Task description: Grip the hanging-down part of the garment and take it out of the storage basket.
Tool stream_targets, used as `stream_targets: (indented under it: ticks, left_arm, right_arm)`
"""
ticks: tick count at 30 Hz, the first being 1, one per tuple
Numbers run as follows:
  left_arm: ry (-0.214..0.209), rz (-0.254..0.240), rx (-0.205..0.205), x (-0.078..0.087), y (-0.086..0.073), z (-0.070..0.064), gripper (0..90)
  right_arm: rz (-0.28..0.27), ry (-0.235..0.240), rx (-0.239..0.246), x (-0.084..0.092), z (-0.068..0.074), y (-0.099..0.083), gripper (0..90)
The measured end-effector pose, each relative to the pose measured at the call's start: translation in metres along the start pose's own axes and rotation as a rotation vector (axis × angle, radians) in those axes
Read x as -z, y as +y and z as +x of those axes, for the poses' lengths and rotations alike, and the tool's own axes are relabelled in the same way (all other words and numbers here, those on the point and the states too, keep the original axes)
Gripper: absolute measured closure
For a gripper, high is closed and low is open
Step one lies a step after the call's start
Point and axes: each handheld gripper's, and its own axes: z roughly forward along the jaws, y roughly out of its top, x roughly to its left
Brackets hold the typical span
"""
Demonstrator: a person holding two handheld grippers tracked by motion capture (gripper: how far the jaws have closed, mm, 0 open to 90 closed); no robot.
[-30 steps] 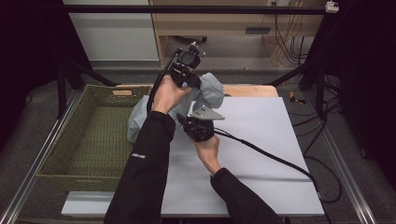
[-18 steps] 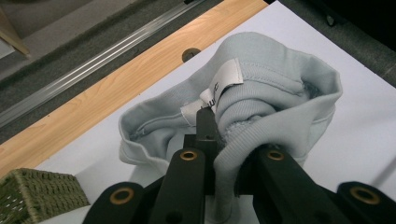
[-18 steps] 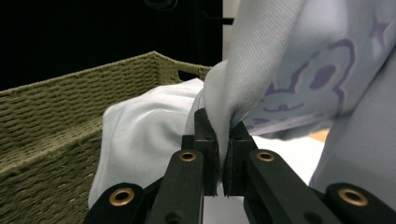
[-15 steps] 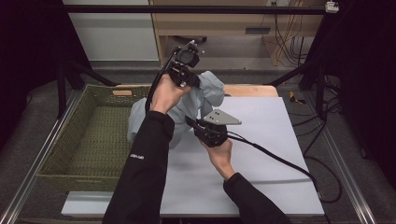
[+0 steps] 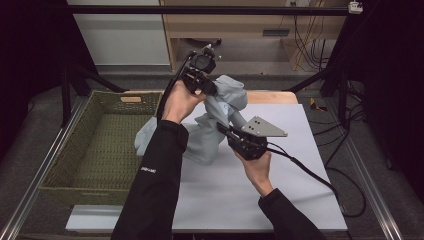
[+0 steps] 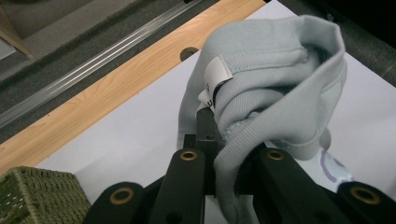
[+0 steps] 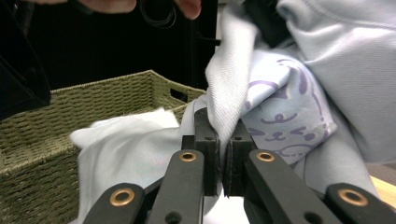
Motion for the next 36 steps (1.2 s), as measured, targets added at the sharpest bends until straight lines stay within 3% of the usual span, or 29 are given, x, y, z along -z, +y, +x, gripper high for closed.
stream_targets:
  ticks: [12,14,15,16,19,22,26,28,36]
  left_arm:
    - [-0.021,-0.013,-0.013,0.003,-0.003,-0.009,83.2]
    - [-0.026,-0.013,-0.012,0.003,-0.005,-0.008,83.2]
    - [-0.032,-0.014,-0.013,0.002,-0.006,-0.008,83.2]
    - [-0.042,-0.009,-0.013,0.001,-0.006,-0.009,83.2]
    - [-0.049,0.007,-0.041,-0.005,-0.009,-0.014,83.2]
    - [-0.066,0.014,-0.056,-0.010,-0.013,-0.017,83.2]
    - [-0.072,0.017,-0.069,-0.015,-0.018,-0.021,83.2]
    - [-0.076,0.014,-0.073,-0.018,-0.022,-0.023,83.2]
    - [-0.110,0.036,-0.112,-0.029,-0.035,-0.033,83.0]
  right_arm:
    - [-0.008,-0.029,0.021,0.027,-0.008,0.000,84.7]
    - [-0.002,-0.028,0.013,0.029,-0.010,-0.005,73.0]
    - [-0.016,-0.049,0.005,0.031,-0.009,-0.010,53.8]
    - [-0.016,-0.049,0.005,0.031,-0.009,-0.010,53.8]
    - [-0.042,-0.079,0.024,0.037,-0.009,-0.015,36.1]
    - [-0.042,-0.090,-0.019,0.042,-0.013,-0.015,20.1]
    - [-0.042,-0.095,-0.033,0.049,-0.017,-0.020,10.6]
    - [-0.018,-0.098,-0.021,0.052,-0.018,-0.024,7.3]
    - [0.000,-0.104,-0.040,0.067,-0.024,-0.038,3.6]
